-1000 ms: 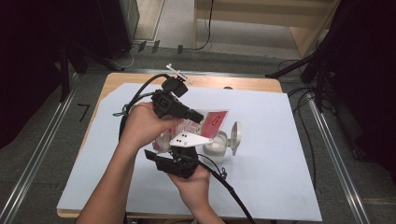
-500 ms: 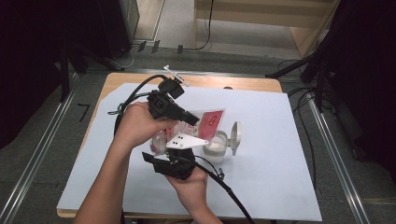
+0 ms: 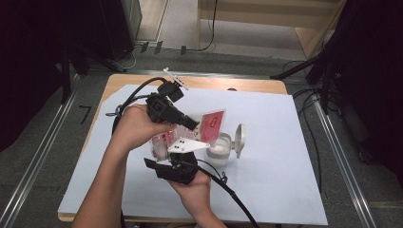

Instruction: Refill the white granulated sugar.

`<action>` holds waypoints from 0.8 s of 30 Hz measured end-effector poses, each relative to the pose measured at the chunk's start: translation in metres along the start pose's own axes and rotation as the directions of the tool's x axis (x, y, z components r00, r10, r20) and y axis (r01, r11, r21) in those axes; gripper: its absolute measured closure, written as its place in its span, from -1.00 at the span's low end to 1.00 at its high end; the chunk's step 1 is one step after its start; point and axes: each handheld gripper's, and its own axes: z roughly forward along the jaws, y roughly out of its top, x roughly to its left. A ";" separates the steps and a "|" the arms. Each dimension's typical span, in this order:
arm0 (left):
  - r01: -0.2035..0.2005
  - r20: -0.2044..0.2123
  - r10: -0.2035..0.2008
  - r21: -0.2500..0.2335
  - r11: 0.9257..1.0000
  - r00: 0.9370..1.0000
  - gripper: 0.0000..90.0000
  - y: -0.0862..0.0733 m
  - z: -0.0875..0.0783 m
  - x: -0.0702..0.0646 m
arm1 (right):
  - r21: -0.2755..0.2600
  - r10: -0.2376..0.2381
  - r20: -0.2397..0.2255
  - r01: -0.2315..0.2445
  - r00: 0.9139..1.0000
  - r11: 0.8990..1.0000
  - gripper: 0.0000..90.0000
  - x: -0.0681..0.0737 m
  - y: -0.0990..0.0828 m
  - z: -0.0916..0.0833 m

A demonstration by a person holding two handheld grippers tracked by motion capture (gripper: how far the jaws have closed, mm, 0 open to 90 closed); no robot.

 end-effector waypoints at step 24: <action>0.025 -0.004 -0.025 0.061 0.998 1.000 0.94 -0.010 0.003 0.010 | 0.070 -0.057 -0.009 0.058 0.998 0.996 0.32 -0.004 -0.014 0.013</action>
